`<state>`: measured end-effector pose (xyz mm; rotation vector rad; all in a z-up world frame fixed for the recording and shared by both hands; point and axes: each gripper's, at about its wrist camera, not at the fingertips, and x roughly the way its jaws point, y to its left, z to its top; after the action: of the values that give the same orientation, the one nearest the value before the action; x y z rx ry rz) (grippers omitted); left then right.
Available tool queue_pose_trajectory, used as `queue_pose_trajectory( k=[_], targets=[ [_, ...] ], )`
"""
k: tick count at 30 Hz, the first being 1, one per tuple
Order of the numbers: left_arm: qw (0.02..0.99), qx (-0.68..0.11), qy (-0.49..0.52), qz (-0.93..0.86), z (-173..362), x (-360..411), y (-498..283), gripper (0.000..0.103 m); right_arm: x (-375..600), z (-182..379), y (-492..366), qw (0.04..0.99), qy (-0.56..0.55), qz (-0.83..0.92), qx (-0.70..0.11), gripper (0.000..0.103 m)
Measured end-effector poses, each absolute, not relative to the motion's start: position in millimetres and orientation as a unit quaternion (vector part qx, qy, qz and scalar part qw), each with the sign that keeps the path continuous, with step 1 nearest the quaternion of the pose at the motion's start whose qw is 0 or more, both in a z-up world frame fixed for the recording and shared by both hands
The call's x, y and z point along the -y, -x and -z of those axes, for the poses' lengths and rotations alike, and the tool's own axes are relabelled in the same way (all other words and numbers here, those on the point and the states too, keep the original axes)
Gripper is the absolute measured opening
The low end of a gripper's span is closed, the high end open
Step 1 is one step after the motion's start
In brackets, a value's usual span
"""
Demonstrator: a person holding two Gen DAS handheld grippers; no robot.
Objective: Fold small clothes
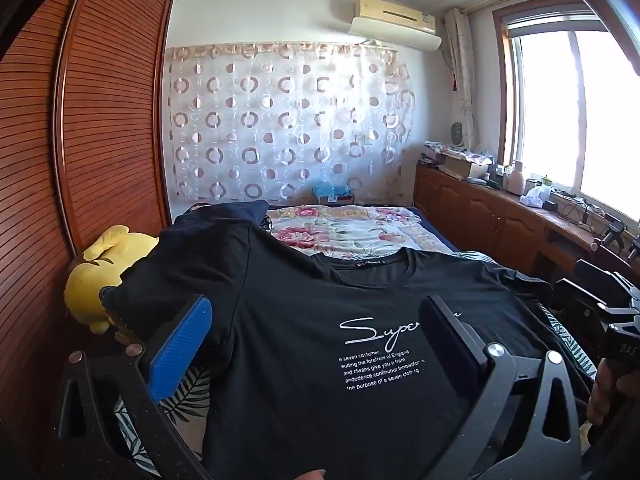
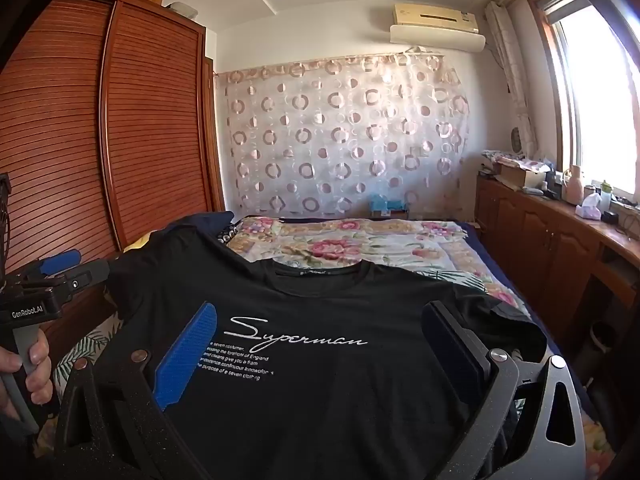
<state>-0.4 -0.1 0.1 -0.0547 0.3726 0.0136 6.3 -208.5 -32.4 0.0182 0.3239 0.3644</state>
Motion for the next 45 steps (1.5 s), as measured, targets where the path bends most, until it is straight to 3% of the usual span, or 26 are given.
queue_pose_trajectory(
  k=[45],
  targets=[
    [0.982, -0.185, 0.009, -0.020, -1.6, -5.8, 5.2, 0.103, 208.9, 30.2, -2.2, 0.971, -0.014, -0.183, -0.154, 0.102]
  ],
)
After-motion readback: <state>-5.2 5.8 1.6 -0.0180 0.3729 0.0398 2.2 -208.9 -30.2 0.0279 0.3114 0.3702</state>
